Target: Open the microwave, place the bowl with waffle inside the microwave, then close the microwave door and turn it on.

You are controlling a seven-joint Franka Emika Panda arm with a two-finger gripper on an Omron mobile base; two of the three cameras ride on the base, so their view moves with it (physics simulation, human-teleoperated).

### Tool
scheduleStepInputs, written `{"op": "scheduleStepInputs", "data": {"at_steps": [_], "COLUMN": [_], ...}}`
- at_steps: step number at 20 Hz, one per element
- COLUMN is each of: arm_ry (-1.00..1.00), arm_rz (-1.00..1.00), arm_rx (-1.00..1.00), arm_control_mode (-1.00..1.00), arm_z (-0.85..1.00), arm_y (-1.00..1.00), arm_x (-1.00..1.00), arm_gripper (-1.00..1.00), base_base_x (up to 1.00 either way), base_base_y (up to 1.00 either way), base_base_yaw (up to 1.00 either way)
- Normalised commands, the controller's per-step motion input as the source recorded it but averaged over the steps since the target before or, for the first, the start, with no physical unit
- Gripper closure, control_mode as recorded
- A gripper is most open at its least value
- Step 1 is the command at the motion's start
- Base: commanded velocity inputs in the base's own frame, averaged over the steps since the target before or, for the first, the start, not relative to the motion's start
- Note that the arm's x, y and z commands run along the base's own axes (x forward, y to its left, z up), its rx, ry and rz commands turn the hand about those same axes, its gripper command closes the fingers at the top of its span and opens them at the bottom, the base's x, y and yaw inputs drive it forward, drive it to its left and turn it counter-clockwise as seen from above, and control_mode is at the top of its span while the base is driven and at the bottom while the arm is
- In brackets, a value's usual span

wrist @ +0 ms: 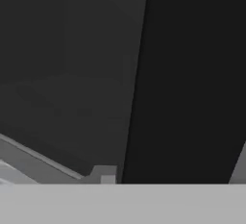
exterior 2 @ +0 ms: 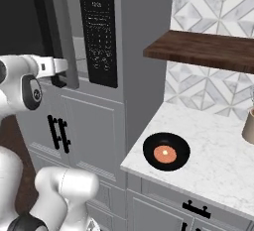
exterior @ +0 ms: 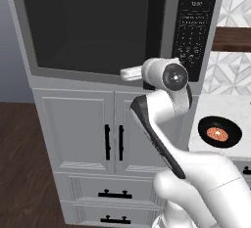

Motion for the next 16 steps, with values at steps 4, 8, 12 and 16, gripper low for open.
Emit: {"op": "scheduleStepInputs", "data": {"at_steps": [4,8,12,16], "arm_ry": [-0.02,-0.01,0.00,0.00], "arm_rz": [0.00,0.00,0.00,0.00], "arm_rx": [-0.04,-0.08,-0.08,-0.05], "arm_control_mode": [-1.00,-1.00,-1.00,-1.00], "arm_z": [-0.30,-0.25,-0.19,-0.18], "arm_y": [1.00,1.00,1.00,1.00], "arm_x": [-1.00,-1.00,-1.00,-1.00], "arm_gripper": [1.00,1.00,1.00,1.00], "base_base_x": [0.00,0.00,0.00,0.00], "base_base_y": [0.00,0.00,0.00,0.00], "base_base_yaw": [0.00,0.00,0.00,0.00]}}
